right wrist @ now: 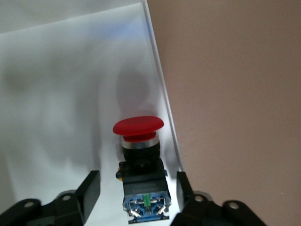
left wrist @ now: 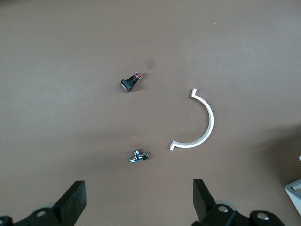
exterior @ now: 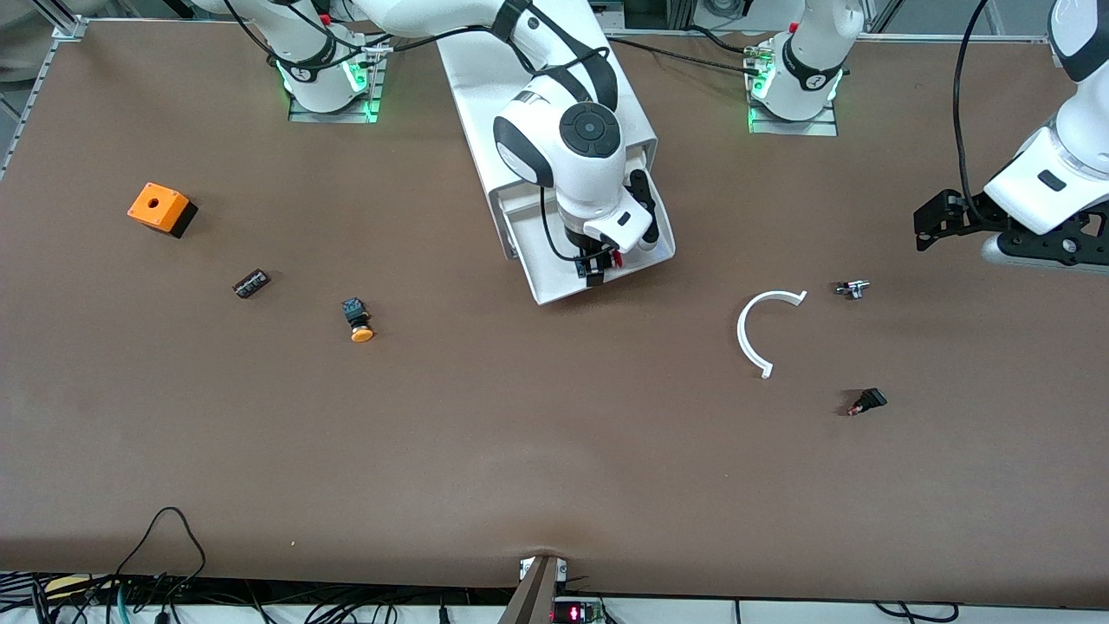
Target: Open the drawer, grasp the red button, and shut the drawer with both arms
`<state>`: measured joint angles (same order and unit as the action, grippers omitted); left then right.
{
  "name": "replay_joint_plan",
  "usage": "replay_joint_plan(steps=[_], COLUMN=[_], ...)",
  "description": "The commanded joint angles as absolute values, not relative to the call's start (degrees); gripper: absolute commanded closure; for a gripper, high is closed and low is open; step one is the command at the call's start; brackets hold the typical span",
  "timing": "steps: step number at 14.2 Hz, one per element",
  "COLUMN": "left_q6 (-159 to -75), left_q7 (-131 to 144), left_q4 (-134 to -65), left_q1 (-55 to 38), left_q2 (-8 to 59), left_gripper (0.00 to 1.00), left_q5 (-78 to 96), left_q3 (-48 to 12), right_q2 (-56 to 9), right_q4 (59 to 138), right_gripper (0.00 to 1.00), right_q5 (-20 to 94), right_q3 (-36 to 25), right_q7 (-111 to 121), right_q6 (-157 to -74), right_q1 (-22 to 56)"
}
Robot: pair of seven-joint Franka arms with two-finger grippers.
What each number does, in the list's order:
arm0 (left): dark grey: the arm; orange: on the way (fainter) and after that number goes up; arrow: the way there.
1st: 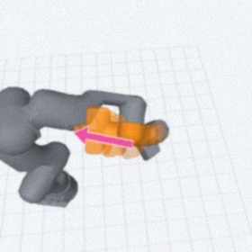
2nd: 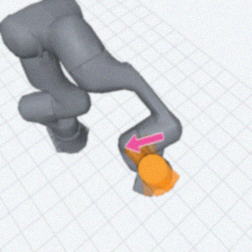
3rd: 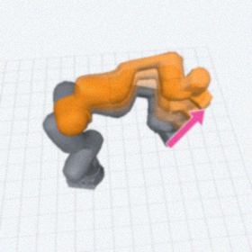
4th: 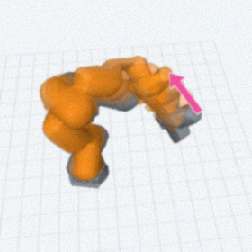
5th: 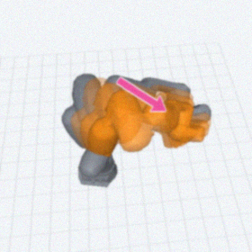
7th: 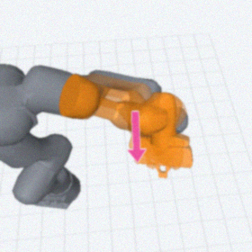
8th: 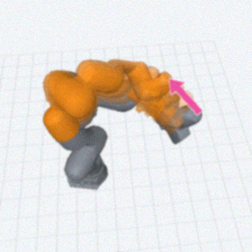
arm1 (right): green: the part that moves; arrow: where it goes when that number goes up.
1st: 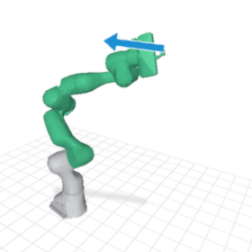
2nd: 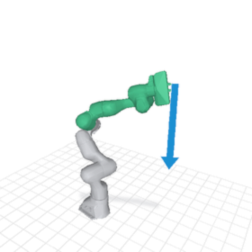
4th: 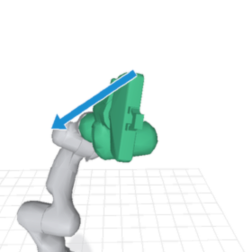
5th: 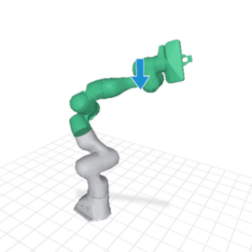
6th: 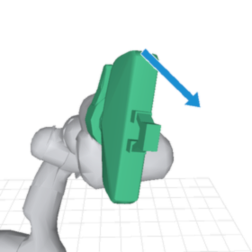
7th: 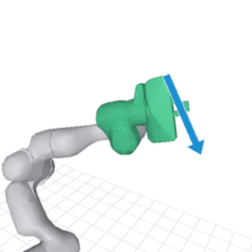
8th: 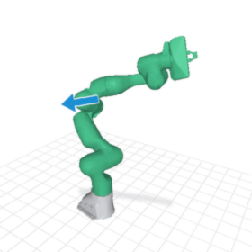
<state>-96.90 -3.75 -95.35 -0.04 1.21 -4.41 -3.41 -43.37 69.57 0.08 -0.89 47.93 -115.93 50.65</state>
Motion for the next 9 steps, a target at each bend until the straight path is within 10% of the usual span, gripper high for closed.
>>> replay_joint_plan(steps=[1, 9], left_q6=[-95.3, -99.4], left_q7=[-5.2, -4.2], left_q4=[-94.3, -94.3], left_q1=[0.0, -0.4], left_q2=[1.1, 3.2], left_gripper=[0.00, 0.00], left_q5=[-4.7, -4.6], left_q3=[-3.5, -3.5], right_q2=[-44.3, -44.0], right_q4=[67.6, 67.5], right_gripper=[0.45, 0.73], right_q5=[-1.0, -2.6], right_q3=[-1.2, -1.3], right_q7=[47.8, 47.5], right_q6=[-114.9, -114.6], right_q1=[51.1, 51.1])
